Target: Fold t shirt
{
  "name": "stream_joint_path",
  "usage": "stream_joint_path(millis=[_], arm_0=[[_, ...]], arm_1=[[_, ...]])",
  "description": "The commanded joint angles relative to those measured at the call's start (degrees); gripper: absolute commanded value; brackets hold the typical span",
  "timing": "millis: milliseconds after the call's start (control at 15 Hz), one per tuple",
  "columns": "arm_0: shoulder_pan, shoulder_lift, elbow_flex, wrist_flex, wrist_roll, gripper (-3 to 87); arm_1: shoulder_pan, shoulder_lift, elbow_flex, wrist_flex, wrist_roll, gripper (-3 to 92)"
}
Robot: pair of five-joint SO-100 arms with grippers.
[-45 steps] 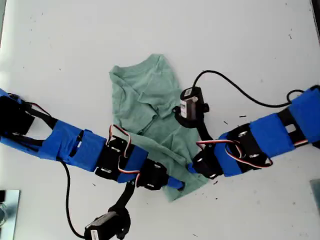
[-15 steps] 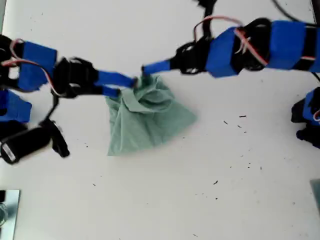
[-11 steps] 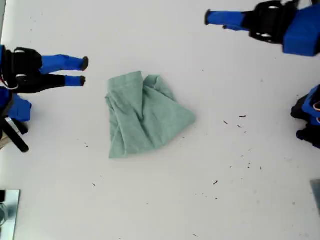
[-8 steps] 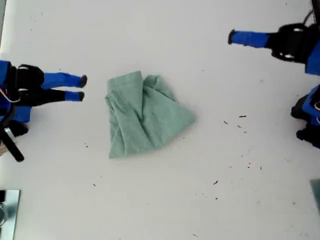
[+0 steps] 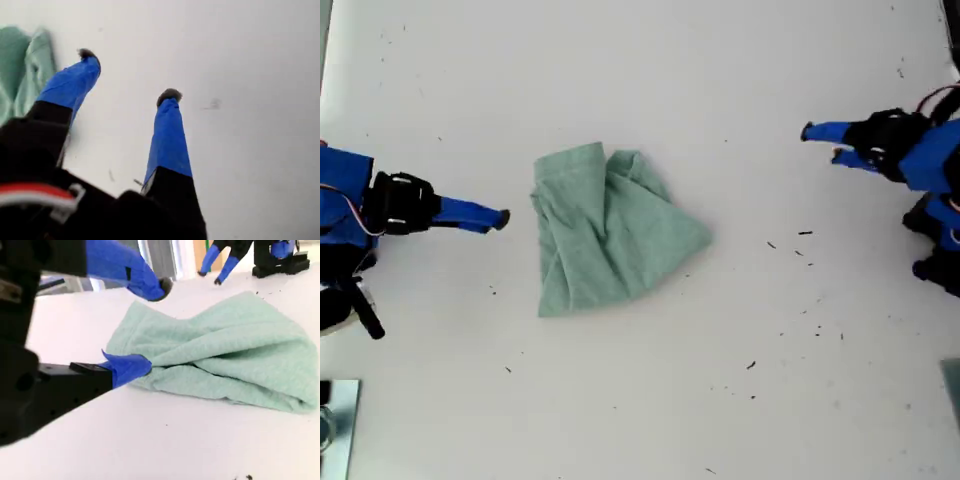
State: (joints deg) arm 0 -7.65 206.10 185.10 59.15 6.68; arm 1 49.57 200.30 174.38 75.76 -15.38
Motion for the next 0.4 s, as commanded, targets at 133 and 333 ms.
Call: stream_joint_path(millis=[133, 333], arm_0=[[-0.44, 0.35, 0.79, -0.18, 1.32, 19.6], [-0.44, 0.35, 0.79, -0.18, 1.32, 19.6]], arm_1=[[11.34, 0.44, 3.69, 0.62, -27.25, 21.8], [11.34, 0.44, 3.69, 0.62, -27.25, 21.8]])
